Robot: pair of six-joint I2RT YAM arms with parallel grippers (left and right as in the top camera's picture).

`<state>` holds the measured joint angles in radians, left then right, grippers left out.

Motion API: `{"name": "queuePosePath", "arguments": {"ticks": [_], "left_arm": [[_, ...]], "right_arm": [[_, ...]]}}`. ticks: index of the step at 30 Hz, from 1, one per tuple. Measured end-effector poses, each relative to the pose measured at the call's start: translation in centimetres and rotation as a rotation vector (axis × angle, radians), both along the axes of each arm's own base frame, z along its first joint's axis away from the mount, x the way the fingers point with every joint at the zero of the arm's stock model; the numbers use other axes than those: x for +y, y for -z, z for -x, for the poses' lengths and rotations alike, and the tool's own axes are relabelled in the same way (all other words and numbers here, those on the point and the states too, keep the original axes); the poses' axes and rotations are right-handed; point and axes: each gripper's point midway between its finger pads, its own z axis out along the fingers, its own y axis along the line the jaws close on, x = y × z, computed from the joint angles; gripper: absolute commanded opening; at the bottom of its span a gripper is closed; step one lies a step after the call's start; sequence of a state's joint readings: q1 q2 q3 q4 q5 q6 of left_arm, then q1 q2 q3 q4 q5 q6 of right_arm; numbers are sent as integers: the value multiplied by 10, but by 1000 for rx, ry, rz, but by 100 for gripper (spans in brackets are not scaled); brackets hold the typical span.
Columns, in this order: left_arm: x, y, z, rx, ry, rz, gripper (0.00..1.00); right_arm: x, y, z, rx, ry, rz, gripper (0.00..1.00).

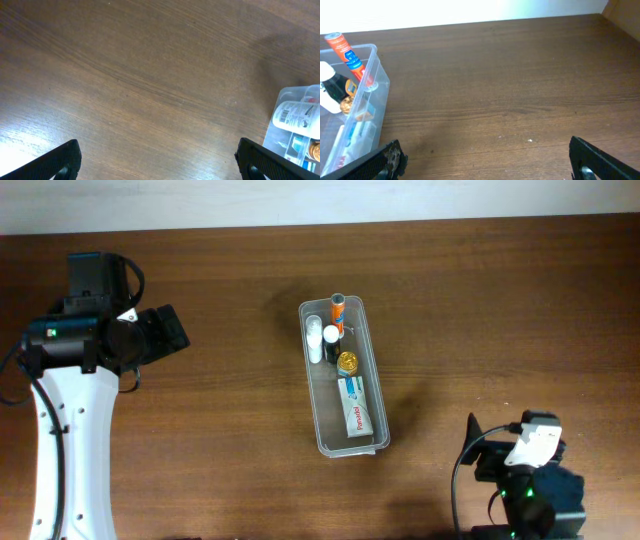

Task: Pack container

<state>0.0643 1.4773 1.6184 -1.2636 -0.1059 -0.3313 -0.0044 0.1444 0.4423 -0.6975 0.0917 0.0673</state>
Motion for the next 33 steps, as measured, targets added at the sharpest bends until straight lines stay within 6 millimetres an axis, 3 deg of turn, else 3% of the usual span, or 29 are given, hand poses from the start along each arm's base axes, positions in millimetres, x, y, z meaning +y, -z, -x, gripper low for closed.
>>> {"name": "queuePosePath", "arguments": {"ticks": [6,15,25,33], "left_arm": [[0,0,0,0,0,0,99],[0,0,0,0,0,0,99],[0,0,0,0,0,0,99],[0,0,0,0,0,0,99]], "right_arm": [[1,23,3,-12,-3,-1,99],[1,35,2,2,-3,-1,98],[1,77,-10,39,-6,-2,98],[1,74,-12,24,-6,-2,98]]}}
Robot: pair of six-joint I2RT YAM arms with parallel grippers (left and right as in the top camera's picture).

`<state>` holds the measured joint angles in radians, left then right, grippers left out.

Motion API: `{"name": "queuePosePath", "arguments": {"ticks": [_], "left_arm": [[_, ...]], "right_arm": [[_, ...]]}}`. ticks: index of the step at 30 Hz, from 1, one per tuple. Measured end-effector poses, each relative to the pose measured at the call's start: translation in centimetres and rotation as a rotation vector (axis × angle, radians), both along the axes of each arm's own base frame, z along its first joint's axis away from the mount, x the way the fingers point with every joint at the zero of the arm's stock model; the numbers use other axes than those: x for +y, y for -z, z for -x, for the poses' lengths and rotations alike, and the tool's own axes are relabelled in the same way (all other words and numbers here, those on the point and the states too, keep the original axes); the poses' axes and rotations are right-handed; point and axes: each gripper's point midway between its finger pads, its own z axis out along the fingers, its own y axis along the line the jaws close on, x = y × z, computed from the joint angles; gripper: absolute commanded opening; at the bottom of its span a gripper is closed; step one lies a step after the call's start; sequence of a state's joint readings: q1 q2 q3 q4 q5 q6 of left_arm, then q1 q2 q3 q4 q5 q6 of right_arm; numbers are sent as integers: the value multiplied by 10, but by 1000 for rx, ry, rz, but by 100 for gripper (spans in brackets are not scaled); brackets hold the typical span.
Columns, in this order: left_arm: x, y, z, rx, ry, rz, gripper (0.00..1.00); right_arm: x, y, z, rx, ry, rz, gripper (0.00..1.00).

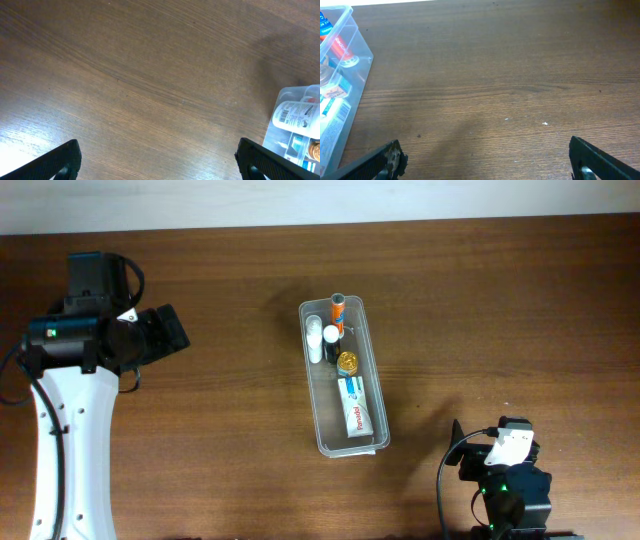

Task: Pack container

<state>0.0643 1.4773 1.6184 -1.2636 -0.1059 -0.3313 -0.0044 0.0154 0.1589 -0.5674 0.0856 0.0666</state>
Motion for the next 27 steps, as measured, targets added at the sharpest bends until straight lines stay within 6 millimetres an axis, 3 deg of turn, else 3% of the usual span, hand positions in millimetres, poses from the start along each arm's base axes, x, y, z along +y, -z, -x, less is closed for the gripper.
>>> {"name": "queuePosePath", "arguments": {"ticks": [21,27], "left_arm": [[0,-1,1,-2,0,0,99],[5,-22,21,-64,-16,-53,99]], "right_arm": [[0,0,0,0,0,0,98],[0,0,0,0,0,0,98]]}}
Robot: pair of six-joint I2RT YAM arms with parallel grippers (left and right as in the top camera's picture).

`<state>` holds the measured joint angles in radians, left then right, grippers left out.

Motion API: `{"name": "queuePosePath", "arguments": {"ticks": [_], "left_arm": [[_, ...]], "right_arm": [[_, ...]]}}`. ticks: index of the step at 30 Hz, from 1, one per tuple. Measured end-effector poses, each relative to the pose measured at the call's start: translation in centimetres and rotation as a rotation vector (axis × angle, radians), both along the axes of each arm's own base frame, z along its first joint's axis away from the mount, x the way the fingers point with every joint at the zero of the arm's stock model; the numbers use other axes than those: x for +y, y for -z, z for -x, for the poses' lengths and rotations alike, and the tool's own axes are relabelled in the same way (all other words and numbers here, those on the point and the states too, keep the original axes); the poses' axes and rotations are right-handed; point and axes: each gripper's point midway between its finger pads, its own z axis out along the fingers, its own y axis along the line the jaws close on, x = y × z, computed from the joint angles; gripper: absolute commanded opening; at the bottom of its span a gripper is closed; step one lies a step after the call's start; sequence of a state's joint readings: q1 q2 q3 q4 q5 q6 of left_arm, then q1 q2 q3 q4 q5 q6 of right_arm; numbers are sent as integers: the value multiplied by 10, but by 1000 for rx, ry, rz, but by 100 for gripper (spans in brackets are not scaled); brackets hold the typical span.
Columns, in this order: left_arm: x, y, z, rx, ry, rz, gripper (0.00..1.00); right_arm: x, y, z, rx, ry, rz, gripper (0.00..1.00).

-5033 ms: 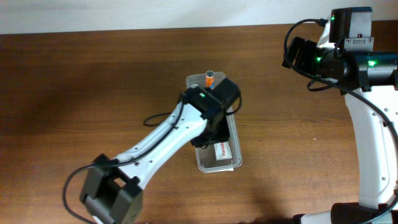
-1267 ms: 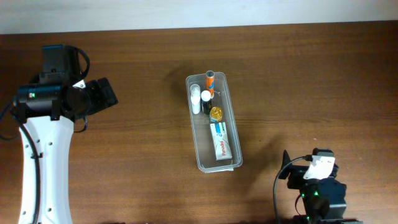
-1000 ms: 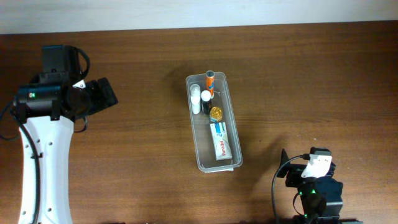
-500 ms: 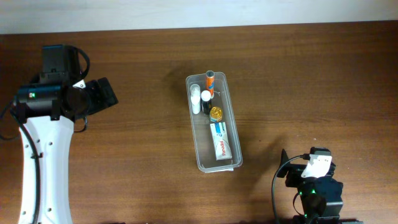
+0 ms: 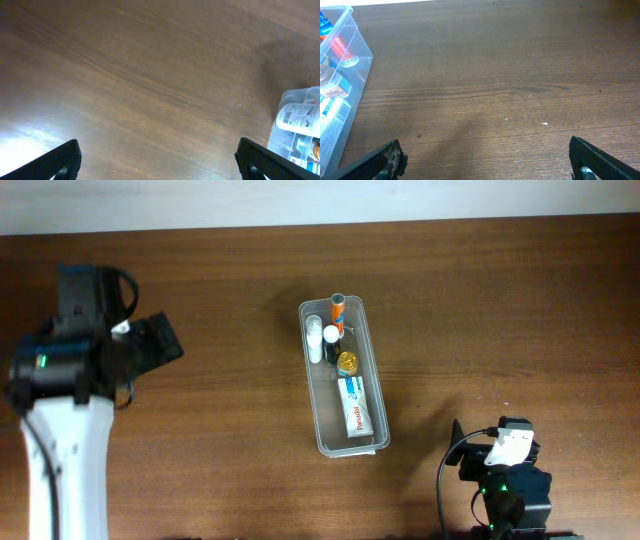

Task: Pack container

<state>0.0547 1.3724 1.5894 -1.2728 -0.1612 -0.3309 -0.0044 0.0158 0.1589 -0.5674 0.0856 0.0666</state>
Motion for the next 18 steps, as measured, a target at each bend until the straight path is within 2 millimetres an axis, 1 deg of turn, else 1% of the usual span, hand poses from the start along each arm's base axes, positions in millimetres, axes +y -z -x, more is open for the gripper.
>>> {"name": "queuePosePath", "arguments": {"ticks": [4,6,8,10,11,12,13,18], "left_arm": [[1,-18,17,-148,-4,-35,99],[2,-18,26,-239,-10,-46,100],[3,-11,35,-305,-17,-55,99],[4,2,44,-375,-22,-62,99],[4,14,53,-382,-24,-64,99],[4,21,57,-437,-25,-66,99],[3,33,64,-460,-25,-66,99],[1,84,95,-509,-30,-58,99]], "right_arm": [[0,0,0,0,0,-1,98],[0,0,0,0,1,0,98],[0,0,0,-1,0,0,98],[0,0,0,-1,0,0,98],[0,0,0,0,-1,0,98],[0,0,0,-1,0,0,98],[0,0,0,-1,0,0,98],[0,0,0,0,0,0,98]]}}
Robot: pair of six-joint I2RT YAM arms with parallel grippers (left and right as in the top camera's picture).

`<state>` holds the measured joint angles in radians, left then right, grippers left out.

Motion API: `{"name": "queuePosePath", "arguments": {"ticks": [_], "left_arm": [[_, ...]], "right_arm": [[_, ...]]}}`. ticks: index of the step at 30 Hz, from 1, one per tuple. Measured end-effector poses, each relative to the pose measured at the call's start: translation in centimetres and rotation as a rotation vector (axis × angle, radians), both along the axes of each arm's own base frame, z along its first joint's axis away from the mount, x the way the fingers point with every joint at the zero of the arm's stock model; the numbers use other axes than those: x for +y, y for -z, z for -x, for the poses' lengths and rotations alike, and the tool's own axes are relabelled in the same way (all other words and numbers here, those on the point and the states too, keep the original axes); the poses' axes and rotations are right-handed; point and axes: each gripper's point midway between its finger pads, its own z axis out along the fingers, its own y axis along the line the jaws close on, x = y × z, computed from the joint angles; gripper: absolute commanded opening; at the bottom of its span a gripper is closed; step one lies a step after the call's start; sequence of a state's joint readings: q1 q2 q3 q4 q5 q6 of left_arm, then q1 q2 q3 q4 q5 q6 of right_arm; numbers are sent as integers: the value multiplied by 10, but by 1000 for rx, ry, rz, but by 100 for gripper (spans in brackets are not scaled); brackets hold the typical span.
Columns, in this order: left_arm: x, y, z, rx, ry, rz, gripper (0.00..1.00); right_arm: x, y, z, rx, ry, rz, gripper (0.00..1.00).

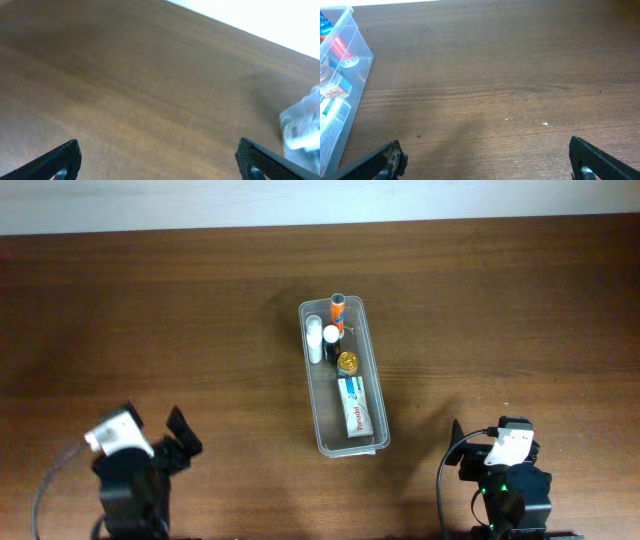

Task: Pack container

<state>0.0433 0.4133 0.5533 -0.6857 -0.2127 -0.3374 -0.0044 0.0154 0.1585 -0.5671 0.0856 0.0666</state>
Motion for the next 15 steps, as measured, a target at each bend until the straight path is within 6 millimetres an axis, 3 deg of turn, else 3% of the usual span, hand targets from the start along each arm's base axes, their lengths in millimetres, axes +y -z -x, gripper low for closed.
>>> {"name": "queuePosePath", "arguments": {"ticks": [6,15], "left_arm": [[-1,31,12,-51,-9,21,99],[-2,61,10,-119,-4,23,99]], "right_arm": [[0,0,0,0,0,0,98],[0,0,0,0,0,0,98]]}}
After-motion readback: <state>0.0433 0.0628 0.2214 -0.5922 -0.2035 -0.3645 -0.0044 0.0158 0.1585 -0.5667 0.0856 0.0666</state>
